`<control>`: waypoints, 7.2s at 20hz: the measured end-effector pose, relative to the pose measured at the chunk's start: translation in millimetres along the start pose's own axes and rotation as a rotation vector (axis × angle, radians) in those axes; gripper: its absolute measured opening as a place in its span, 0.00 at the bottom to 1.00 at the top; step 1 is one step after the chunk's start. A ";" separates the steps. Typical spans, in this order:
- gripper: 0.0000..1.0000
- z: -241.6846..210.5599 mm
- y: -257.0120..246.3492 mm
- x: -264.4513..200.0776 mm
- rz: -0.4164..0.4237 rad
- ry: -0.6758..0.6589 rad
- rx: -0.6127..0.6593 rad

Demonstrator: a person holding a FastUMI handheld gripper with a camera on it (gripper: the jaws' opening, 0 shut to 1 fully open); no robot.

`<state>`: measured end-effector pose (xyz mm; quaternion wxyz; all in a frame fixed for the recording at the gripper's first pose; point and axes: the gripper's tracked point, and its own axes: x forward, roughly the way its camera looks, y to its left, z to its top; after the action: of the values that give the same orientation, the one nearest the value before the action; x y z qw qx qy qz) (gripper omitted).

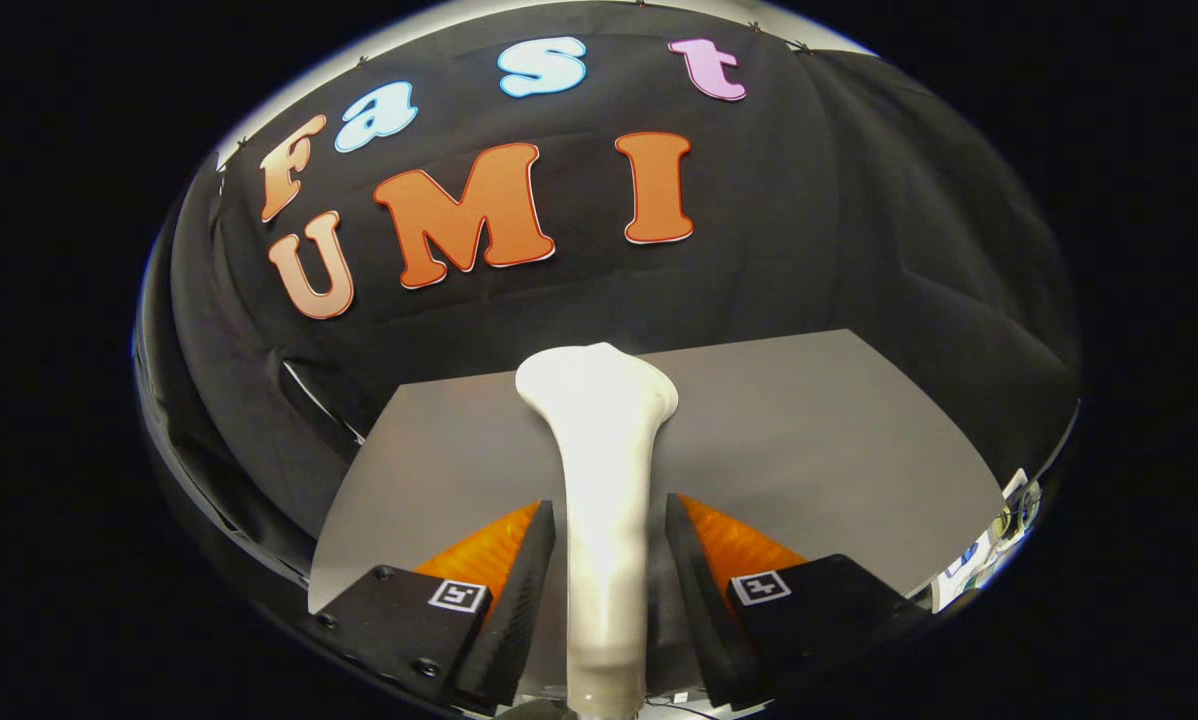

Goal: Iron the clothes twice with a garment steamer, once on the left side and once on the right side.

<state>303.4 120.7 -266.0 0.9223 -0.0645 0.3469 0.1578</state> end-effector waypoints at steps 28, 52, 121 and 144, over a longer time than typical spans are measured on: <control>0.43 10.0 13.4 -64.1 0.051 -0.091 0.057; 0.42 -6.6 229.7 -229.1 -0.139 -0.356 0.160; 0.43 -153.3 364.8 -91.3 -0.034 0.068 0.013; 0.43 -258.4 342.2 -54.2 -0.054 0.253 0.009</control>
<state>-10.0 370.7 -427.6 0.8753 -0.0892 0.4594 0.1220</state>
